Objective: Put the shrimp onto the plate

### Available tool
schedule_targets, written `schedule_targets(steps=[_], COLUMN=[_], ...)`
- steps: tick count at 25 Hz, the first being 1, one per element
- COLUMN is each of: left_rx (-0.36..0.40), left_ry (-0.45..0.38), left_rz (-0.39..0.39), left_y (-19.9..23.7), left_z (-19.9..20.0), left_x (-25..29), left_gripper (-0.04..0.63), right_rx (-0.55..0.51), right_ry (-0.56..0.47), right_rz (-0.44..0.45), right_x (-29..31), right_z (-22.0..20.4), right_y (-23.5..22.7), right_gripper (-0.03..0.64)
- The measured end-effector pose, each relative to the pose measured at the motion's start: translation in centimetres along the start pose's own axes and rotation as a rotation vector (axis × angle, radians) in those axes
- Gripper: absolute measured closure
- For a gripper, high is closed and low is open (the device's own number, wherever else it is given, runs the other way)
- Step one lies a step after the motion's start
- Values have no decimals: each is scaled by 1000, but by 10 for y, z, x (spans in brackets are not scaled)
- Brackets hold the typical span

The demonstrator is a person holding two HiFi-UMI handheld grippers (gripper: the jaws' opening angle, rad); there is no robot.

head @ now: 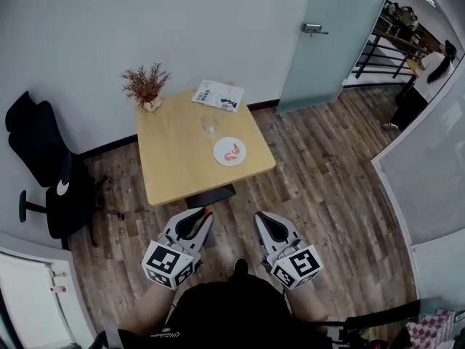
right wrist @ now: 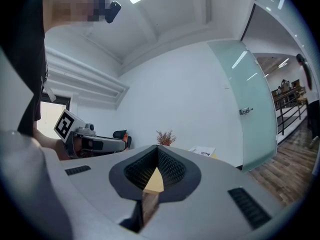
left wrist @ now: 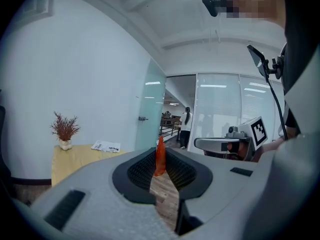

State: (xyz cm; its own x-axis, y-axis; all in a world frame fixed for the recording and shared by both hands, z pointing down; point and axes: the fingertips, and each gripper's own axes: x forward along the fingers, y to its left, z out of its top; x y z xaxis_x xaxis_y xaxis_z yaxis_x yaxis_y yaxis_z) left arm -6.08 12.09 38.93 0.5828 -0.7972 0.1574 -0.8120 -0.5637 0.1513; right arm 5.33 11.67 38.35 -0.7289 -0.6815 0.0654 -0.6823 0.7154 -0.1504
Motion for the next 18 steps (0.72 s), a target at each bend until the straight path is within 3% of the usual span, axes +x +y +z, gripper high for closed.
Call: schedule_targets(steps=[9,18], left_rx=[19,9], left_ry=[0,-24], left_rz=[63,121], left_y=[-25,-13], left_z=[14,19], left_x=[67,79], left_gripper=[534,534], right_rx=[15,20], right_ry=[-7,1], right_rz=[45,74], right_x=[-12,0], right_z=[11,12], right_y=[-73,-91], right_gripper=[614,614])
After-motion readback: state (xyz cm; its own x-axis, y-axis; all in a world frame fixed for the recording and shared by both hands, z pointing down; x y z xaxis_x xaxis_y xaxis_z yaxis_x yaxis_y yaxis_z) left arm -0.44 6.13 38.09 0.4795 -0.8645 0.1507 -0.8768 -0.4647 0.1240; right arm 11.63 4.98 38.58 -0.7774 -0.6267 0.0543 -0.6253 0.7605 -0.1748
